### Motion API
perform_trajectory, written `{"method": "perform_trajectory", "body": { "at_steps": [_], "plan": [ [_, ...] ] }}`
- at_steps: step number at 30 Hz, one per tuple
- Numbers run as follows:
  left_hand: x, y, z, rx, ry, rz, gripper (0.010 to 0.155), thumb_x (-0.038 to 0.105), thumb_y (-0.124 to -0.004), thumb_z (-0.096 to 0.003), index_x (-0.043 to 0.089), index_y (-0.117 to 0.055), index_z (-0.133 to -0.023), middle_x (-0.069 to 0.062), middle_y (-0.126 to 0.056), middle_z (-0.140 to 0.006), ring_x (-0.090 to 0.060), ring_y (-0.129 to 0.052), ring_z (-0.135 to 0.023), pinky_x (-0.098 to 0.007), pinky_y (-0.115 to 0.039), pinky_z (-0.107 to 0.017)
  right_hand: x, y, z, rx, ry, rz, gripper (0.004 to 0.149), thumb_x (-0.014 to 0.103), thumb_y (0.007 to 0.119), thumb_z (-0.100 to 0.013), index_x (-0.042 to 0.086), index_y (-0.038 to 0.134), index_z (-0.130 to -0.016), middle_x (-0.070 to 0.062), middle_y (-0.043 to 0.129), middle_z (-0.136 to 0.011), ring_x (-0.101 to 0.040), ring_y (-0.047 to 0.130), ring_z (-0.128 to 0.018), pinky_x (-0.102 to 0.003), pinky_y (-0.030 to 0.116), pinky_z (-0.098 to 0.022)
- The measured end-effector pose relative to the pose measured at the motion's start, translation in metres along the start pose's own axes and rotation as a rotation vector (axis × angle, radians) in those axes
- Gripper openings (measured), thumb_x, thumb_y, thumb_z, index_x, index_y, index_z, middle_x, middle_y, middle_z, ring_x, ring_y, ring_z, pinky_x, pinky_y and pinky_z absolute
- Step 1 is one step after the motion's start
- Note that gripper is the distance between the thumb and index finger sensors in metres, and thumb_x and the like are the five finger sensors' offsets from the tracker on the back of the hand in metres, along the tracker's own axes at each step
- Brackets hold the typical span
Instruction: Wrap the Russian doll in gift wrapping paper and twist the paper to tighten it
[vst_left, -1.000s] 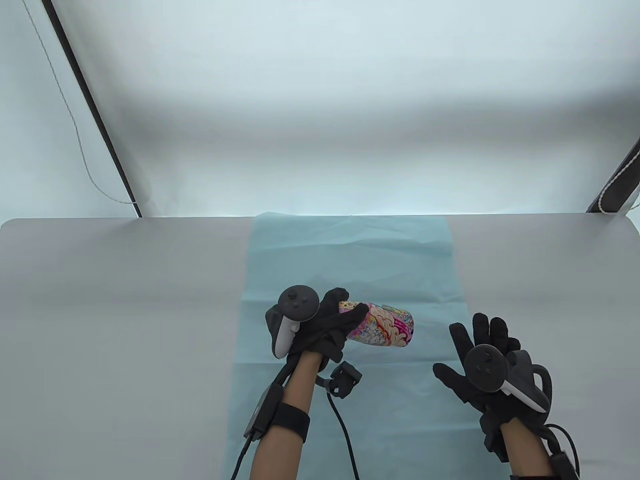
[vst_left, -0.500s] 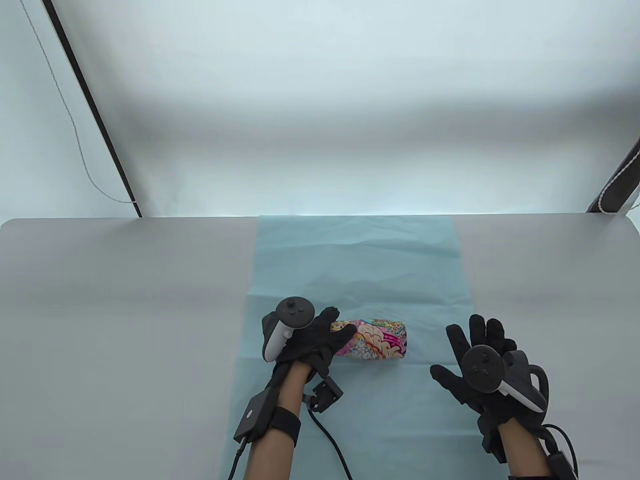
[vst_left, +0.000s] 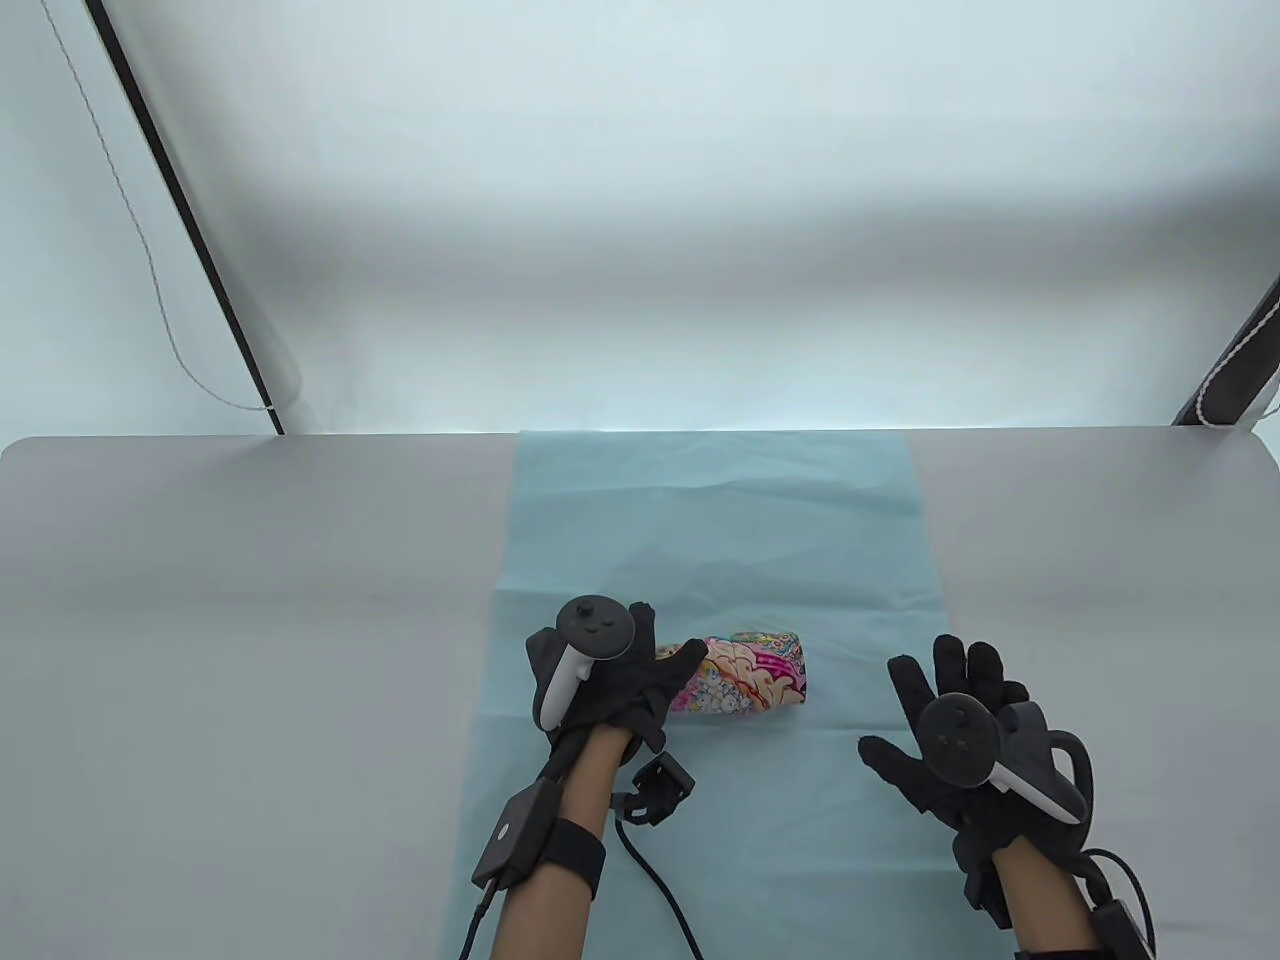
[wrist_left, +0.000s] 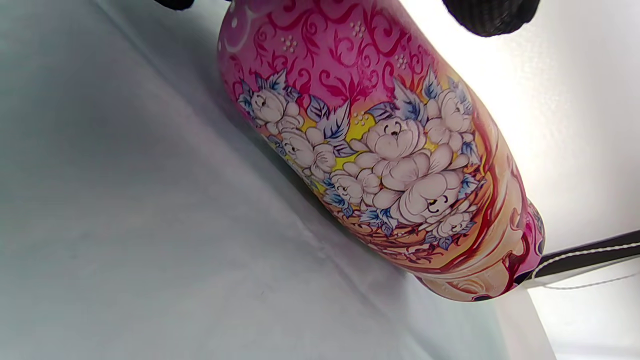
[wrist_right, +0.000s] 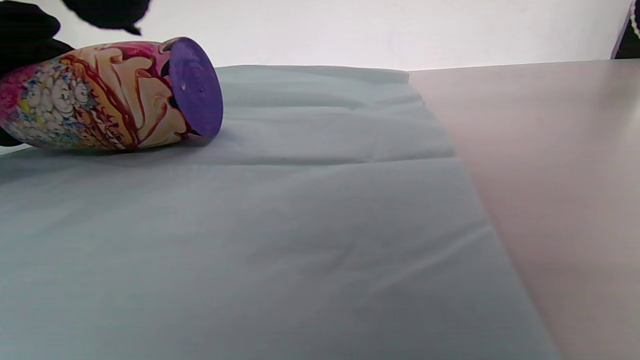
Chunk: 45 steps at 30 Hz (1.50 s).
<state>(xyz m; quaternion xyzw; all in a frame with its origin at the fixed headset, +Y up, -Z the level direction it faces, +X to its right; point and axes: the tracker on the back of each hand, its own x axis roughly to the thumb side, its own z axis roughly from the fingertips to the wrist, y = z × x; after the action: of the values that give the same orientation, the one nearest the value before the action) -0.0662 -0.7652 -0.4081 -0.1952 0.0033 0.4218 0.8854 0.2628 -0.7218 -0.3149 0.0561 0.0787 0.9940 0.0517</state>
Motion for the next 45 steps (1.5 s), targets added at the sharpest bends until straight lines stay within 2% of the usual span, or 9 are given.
{"method": "perform_trajectory", "body": {
  "at_steps": [4, 9, 15, 20, 26, 29, 33, 38, 45],
  "plan": [
    [0.008, 0.016, 0.014, 0.023, -0.059, -0.009, 0.095, 0.062, -0.070, -0.0533, 0.015, -0.014, -0.115, -0.025, -0.014, -0.126, -0.053, -0.020, -0.110, -0.075, -0.031, -0.072, -0.001, 0.001, 0.000, 0.009, 0.013, 0.010, 0.091, 0.069, 0.062, -0.061, 0.018, 0.023, -0.125, -0.034, 0.002, -0.126, -0.058, 0.005, -0.107, -0.073, 0.020, -0.075],
    [0.001, 0.044, 0.048, 0.041, -0.045, -0.147, 0.093, 0.061, -0.071, -0.0545, 0.015, -0.018, -0.116, -0.026, -0.015, -0.125, -0.055, -0.021, -0.110, -0.075, -0.029, -0.072, -0.006, 0.001, 0.001, 0.015, 0.051, 0.012, 0.091, 0.069, 0.062, -0.061, 0.018, 0.024, -0.125, -0.034, 0.003, -0.126, -0.058, 0.005, -0.107, -0.073, 0.020, -0.075],
    [-0.063, 0.085, 0.090, 0.122, 0.178, -0.425, 0.096, 0.061, -0.074, -0.0541, 0.011, -0.021, -0.116, -0.033, -0.011, -0.123, -0.059, -0.029, -0.107, -0.069, -0.040, -0.074, -0.018, 0.004, 0.000, -0.006, 0.138, 0.026, 0.091, 0.067, 0.066, -0.061, 0.017, 0.025, -0.125, -0.035, 0.004, -0.125, -0.060, 0.011, -0.108, -0.072, 0.026, -0.078],
    [-0.116, 0.104, 0.103, 0.058, 0.397, -0.498, 0.099, 0.064, -0.075, -0.0525, 0.007, -0.026, -0.116, -0.029, -0.043, -0.122, -0.055, -0.051, -0.103, -0.065, -0.054, -0.070, -0.032, 0.012, -0.002, 0.067, 0.292, 0.066, 0.092, 0.064, 0.072, -0.060, 0.016, 0.028, -0.125, -0.038, 0.019, -0.128, -0.060, 0.035, -0.111, -0.067, 0.045, -0.080],
    [-0.124, 0.101, 0.097, -0.040, 0.511, -0.503, 0.086, 0.063, -0.077, -0.0521, 0.010, -0.046, -0.112, -0.022, -0.044, -0.118, -0.051, -0.050, -0.100, -0.065, -0.052, -0.070, -0.049, 0.023, 0.002, 0.245, 0.502, 0.065, 0.095, 0.065, 0.077, -0.059, 0.011, 0.034, -0.124, -0.032, 0.065, -0.119, -0.049, 0.076, -0.098, -0.055, 0.070, -0.073],
    [-0.117, 0.094, 0.097, -0.077, 0.570, -0.553, 0.086, 0.064, -0.079, -0.0508, 0.009, -0.049, -0.109, -0.020, -0.050, -0.114, -0.049, -0.054, -0.098, -0.065, -0.052, -0.069, -0.049, 0.022, 0.005, 0.279, 0.546, 0.085, 0.100, 0.065, 0.080, -0.057, 0.007, 0.033, -0.124, -0.029, 0.074, -0.111, -0.044, 0.087, -0.088, -0.050, 0.077, -0.067],
    [-0.108, 0.087, 0.100, -0.132, 0.556, -0.549, 0.087, 0.066, -0.078, -0.0501, 0.004, -0.054, -0.107, -0.021, -0.059, -0.109, -0.047, -0.062, -0.094, -0.065, -0.056, -0.066, -0.043, 0.024, 0.004, 0.386, 0.559, 0.071, 0.103, 0.059, 0.085, -0.058, 0.004, 0.029, -0.124, -0.026, 0.076, -0.106, -0.042, 0.090, -0.084, -0.049, 0.079, -0.063],
    [-0.102, 0.075, 0.097, -0.145, 0.559, -0.599, 0.082, 0.059, -0.082, -0.0516, 0.002, -0.056, -0.104, -0.022, -0.065, -0.102, -0.045, -0.067, -0.089, -0.065, -0.058, -0.064, -0.034, 0.025, 0.001, 0.398, 0.548, 0.059, 0.100, 0.048, 0.087, -0.060, -0.001, 0.026, -0.122, -0.021, 0.083, -0.099, -0.037, 0.096, -0.075, -0.043, 0.085, -0.056],
    [-0.091, 0.059, 0.092, -0.085, 0.469, -0.617, 0.053, 0.039, -0.085, -0.0566, 0.007, -0.069, -0.095, -0.016, -0.079, -0.088, -0.037, -0.077, -0.079, -0.063, -0.064, -0.060, -0.034, 0.026, 0.000, 0.404, 0.530, 0.032, 0.097, 0.043, 0.087, -0.060, -0.001, 0.027, -0.121, -0.014, 0.088, -0.089, -0.029, 0.099, -0.067, -0.039, 0.085, -0.051]
  ]
}}
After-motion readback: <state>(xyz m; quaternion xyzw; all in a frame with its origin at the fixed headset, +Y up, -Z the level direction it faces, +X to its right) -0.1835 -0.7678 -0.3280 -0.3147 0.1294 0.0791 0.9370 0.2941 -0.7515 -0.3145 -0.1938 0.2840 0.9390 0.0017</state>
